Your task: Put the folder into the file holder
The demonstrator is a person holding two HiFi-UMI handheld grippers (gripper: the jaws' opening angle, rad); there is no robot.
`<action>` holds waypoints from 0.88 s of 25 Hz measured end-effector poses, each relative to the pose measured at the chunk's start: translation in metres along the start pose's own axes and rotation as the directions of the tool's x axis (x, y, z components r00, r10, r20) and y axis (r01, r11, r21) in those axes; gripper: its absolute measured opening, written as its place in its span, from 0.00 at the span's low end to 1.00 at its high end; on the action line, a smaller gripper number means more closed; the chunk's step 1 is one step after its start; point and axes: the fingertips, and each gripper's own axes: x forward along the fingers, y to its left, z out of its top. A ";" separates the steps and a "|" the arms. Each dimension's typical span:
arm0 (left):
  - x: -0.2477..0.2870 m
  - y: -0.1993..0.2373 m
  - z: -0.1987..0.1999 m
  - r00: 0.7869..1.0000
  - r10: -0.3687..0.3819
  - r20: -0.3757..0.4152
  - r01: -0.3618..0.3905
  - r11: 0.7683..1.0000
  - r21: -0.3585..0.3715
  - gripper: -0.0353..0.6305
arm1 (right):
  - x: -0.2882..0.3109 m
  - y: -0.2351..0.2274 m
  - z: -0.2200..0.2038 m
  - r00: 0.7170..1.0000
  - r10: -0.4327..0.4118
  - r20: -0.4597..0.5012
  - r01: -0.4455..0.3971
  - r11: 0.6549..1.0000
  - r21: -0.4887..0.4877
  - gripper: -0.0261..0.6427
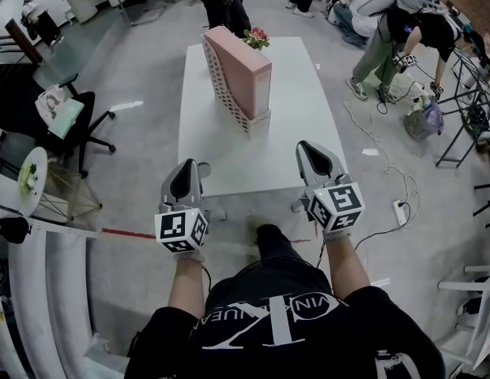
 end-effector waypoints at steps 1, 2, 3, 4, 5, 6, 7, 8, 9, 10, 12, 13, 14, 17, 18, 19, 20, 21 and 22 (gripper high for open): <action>-0.001 0.000 0.000 1.000 0.000 0.001 0.000 1.000 0.001 0.05 | -0.001 0.000 0.000 1.000 -0.001 0.002 0.001 1.000 0.001 0.07; -0.002 0.000 0.001 1.000 0.001 0.002 -0.001 1.000 0.001 0.05 | -0.002 0.001 0.001 1.000 -0.001 0.004 0.001 1.000 0.001 0.07; -0.003 0.001 0.001 1.000 0.003 0.002 -0.003 1.000 0.001 0.05 | -0.002 0.001 0.001 1.000 -0.002 0.006 0.001 1.000 0.002 0.07; -0.005 0.002 0.001 1.000 0.006 0.003 -0.006 1.000 0.002 0.05 | -0.003 0.002 0.001 1.000 -0.002 0.009 0.002 1.000 0.003 0.07; -0.006 0.003 0.001 1.000 0.008 0.003 -0.008 1.000 0.002 0.05 | -0.003 0.003 0.001 1.000 -0.003 0.011 0.003 1.000 0.004 0.07; -0.008 0.004 0.001 1.000 0.011 0.003 -0.011 1.000 0.002 0.05 | -0.004 0.004 0.001 1.000 -0.003 0.014 0.003 1.000 0.005 0.07; -0.010 0.005 0.001 1.000 0.014 0.003 -0.014 1.000 0.003 0.05 | -0.005 0.005 0.001 1.000 -0.004 0.015 0.004 1.000 0.006 0.07; -0.011 0.006 0.001 1.000 0.017 0.004 -0.017 1.000 0.004 0.05 | -0.005 0.006 0.001 1.000 -0.004 0.017 0.004 1.000 0.007 0.07; -0.013 0.007 0.002 1.000 0.020 0.005 -0.020 1.000 0.004 0.05 | -0.006 0.006 0.001 1.000 -0.004 0.017 0.004 1.000 0.009 0.07; -0.014 0.007 0.002 1.000 0.022 0.005 -0.022 1.000 0.003 0.05 | -0.007 0.006 0.001 1.000 -0.005 0.018 0.005 1.000 0.011 0.07; -0.015 0.008 0.003 1.000 0.023 0.007 -0.023 1.000 0.001 0.05 | -0.008 0.005 0.000 1.000 -0.009 0.016 0.008 1.000 0.016 0.07; -0.015 0.008 0.003 1.000 0.024 0.007 -0.024 1.000 0.000 0.05 | -0.008 0.005 -0.001 1.000 -0.011 0.015 0.010 1.000 0.018 0.07; -0.015 0.008 0.003 1.000 0.025 0.007 -0.025 1.000 0.001 0.05 | -0.009 0.004 -0.001 1.000 -0.012 0.014 0.012 1.000 0.021 0.07; -0.015 0.009 0.002 1.000 0.027 0.008 -0.027 1.000 0.003 0.05 | -0.009 0.003 -0.004 1.000 -0.014 0.012 0.014 0.999 0.030 0.07; -0.015 0.009 0.002 1.000 0.027 0.008 -0.027 1.000 0.003 0.05 | -0.010 0.003 -0.004 1.000 -0.014 0.012 0.014 0.999 0.032 0.07; -0.016 0.009 0.002 1.000 0.027 0.009 -0.027 1.000 0.003 0.05 | -0.010 0.003 -0.004 1.000 -0.015 0.012 0.015 0.999 0.033 0.07; -0.016 0.009 0.002 1.000 0.027 0.009 -0.027 1.000 0.002 0.05 | -0.010 0.003 -0.003 1.000 -0.016 0.013 0.016 0.999 0.034 0.07; -0.016 0.009 0.003 1.000 0.026 0.010 -0.026 1.000 0.001 0.05 | -0.011 0.002 -0.003 1.000 -0.017 0.015 0.017 0.999 0.034 0.07; -0.017 0.009 0.003 1.000 0.026 0.010 -0.026 1.000 0.000 0.05 | -0.011 0.002 -0.002 1.000 -0.019 0.016 0.019 0.999 0.034 0.07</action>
